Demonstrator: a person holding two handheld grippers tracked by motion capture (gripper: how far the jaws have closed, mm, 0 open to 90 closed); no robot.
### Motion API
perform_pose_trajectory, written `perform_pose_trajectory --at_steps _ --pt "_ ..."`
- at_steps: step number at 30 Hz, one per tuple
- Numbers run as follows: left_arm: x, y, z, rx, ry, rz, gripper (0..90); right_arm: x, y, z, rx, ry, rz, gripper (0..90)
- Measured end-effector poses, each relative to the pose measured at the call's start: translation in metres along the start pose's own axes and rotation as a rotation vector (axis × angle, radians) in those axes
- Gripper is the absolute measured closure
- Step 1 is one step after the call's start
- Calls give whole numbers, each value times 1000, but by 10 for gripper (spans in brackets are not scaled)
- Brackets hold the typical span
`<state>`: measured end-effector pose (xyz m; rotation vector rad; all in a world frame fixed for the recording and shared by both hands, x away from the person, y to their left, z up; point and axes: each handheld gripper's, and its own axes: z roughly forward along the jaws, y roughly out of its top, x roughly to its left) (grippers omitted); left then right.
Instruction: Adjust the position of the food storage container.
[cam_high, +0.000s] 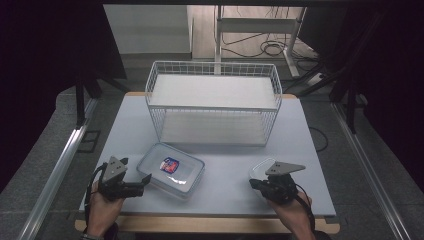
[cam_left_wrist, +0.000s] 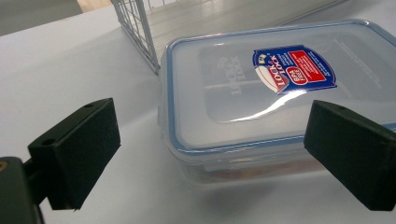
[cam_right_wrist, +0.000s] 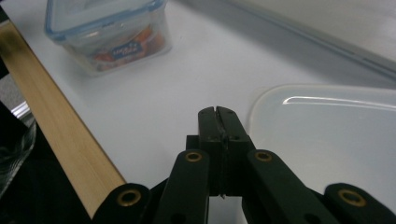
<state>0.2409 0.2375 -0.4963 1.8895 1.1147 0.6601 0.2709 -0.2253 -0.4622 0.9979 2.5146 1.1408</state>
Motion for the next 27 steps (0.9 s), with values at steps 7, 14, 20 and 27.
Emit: perform_pose_trajectory --at_steps 7,14,20,27 --pt "0 -1 1 18 11 2 35 -2 -8 3 63 -11 6 895" --pt "0 -1 2 24 10 6 37 -8 -12 1 70 -24 9 896" --pt "0 -1 3 28 7 2 37 -25 -17 -7 58 -75 42 896" --pt "0 -1 3 38 9 3 38 -43 -21 -14 40 -108 79 896"
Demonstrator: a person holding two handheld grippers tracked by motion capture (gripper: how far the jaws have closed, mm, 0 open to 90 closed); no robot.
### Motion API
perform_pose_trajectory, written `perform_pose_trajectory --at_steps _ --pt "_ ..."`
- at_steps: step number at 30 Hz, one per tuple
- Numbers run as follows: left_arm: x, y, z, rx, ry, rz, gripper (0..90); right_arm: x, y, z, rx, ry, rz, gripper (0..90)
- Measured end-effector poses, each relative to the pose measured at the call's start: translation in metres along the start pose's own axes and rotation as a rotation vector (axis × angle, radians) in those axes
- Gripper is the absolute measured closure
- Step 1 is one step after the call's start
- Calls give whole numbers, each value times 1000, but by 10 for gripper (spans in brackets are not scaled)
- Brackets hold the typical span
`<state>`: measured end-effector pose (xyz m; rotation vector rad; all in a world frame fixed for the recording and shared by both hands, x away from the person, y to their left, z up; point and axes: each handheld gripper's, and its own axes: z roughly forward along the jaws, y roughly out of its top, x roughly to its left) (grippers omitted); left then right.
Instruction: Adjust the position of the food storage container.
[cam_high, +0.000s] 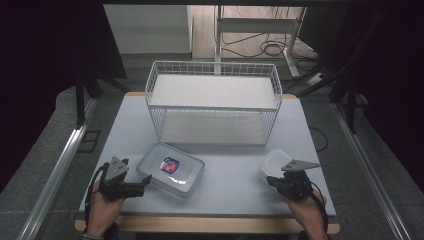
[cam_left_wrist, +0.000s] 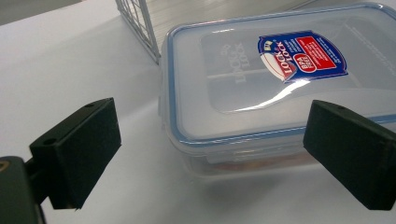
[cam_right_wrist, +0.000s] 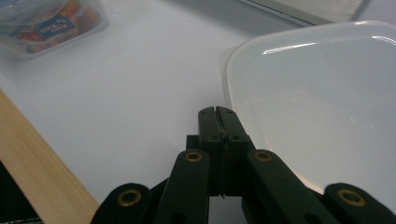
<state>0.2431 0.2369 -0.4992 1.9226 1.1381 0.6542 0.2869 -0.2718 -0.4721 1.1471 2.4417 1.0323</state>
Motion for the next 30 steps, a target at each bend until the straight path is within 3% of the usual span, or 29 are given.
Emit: perform_pose_trajectory --at_steps 12,16,19,22,24,26,30 --pt "7 -1 0 36 -5 -33 44 -31 -10 -14 -10 -85 70 896" --pt "11 2 -1 106 31 3 71 -27 -9 -13 -16 -101 43 895" --pt "20 1 -5 107 34 -11 77 -21 -8 -11 -21 -92 13 895" --pt "33 -1 -9 72 25 -72 172 -17 -8 -8 -25 -82 -5 895" --pt "40 -3 -7 66 8 -82 234 -15 -8 -7 -30 -73 -8 893" --pt "44 -6 -3 73 -10 -84 360 -13 -7 -6 -34 -61 -5 889" --pt "52 -10 12 123 -57 -130 692 -8 -5 -5 -39 -32 0 884"
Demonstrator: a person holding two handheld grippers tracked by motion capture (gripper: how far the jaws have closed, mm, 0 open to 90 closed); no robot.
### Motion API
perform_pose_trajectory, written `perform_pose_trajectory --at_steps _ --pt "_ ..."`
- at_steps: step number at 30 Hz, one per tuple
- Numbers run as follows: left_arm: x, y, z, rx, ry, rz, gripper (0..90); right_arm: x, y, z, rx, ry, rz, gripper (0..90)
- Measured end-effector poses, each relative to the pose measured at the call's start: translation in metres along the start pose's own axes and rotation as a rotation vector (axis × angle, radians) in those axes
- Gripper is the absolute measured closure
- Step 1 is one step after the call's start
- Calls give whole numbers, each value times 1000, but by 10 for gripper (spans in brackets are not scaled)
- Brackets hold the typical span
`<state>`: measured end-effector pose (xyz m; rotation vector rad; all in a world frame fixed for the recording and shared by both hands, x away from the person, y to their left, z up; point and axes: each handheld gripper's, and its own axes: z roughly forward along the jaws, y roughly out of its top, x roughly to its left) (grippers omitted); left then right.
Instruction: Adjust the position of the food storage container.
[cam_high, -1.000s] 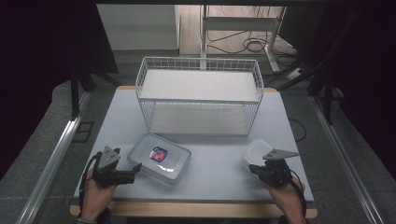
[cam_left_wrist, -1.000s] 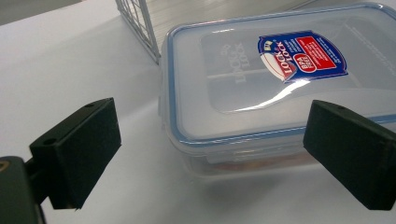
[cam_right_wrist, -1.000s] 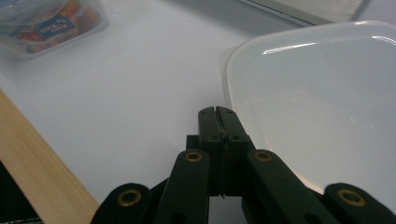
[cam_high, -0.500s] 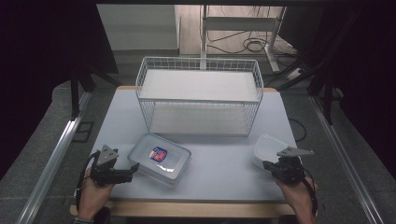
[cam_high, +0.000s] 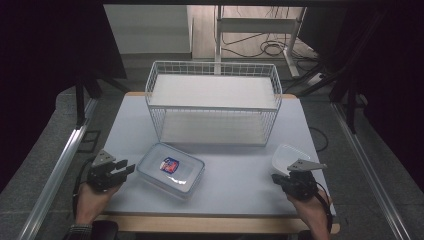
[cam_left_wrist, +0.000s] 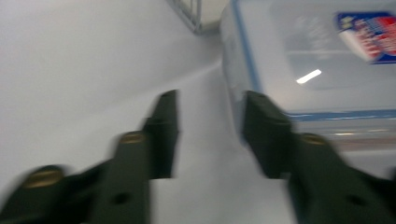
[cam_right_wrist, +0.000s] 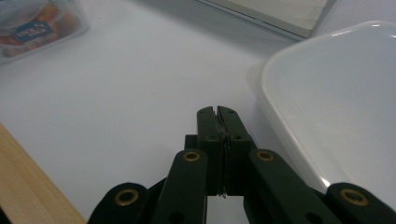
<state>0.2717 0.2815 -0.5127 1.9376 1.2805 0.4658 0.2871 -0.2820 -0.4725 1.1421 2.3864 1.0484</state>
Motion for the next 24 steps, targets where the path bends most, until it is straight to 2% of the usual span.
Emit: perform_pose_trajectory --at_steps 2,3,5,6,7,8,10,17,24 --pt "1 0 7 31 -24 -20 798 3 1 1 3 12 -5 884" --pt "0 -1 10 44 -36 -17 838 5 2 2 0 19 -7 884" --pt "-4 0 14 61 -57 8 885 8 3 3 5 32 -13 884" --pt "-8 1 15 73 -40 22 900 10 4 4 2 39 -11 883" --pt "-11 2 16 85 -23 41 900 12 4 5 2 46 -12 884" --pt "-13 2 17 90 -26 50 900 14 5 6 2 53 -11 884" --pt "-16 2 17 92 -47 56 900 17 6 7 1 61 -12 884" --pt "-40 8 22 106 -88 123 900 25 8 12 -1 90 -10 885" --pt "-55 11 28 102 -142 139 900 30 10 18 0 115 -6 884"
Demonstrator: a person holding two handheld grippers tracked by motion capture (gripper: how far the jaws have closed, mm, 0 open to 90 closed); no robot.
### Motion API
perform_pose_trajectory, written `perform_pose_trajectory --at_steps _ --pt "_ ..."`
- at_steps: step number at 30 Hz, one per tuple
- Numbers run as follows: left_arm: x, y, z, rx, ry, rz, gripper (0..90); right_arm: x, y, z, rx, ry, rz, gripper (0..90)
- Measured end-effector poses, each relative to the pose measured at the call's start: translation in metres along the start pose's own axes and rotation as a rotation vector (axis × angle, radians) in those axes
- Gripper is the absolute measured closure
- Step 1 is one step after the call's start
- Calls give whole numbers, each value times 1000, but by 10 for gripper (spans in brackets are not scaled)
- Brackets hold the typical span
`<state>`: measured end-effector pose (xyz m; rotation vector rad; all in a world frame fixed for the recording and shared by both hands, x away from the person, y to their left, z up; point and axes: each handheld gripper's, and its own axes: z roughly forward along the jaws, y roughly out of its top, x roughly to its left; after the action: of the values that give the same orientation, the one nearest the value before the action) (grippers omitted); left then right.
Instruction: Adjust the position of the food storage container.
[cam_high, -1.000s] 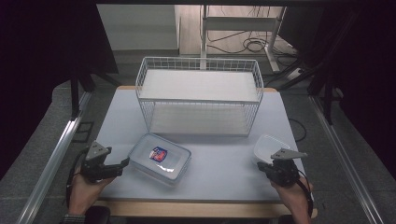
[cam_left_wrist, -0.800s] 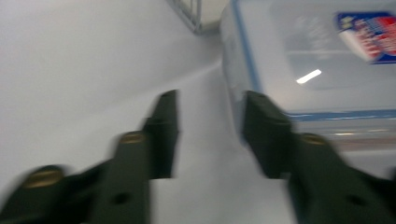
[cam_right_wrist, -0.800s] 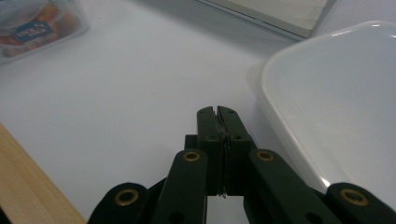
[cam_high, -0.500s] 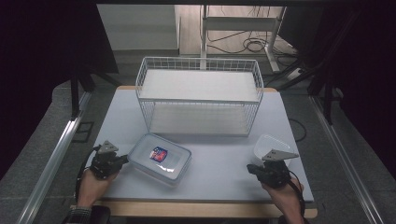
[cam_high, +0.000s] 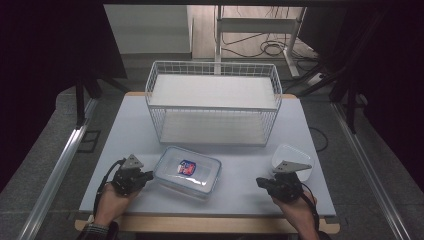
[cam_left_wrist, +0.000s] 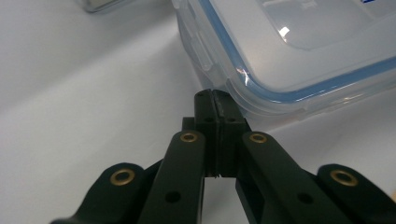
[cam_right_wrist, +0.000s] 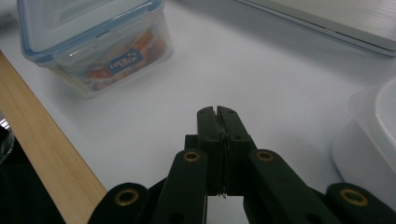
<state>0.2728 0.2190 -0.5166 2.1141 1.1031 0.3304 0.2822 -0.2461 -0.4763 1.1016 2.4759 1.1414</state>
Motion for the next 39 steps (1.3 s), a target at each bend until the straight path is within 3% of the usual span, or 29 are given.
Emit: perform_pose_trajectory --at_steps 21,29,39 --pt "-41 17 21 5 -149 70 900 11 9 20 -23 43 13 884" --pt "-53 20 25 10 -197 97 900 9 9 25 -26 19 10 868" --pt "-60 20 26 11 -239 95 898 2 7 23 -35 -5 30 853"
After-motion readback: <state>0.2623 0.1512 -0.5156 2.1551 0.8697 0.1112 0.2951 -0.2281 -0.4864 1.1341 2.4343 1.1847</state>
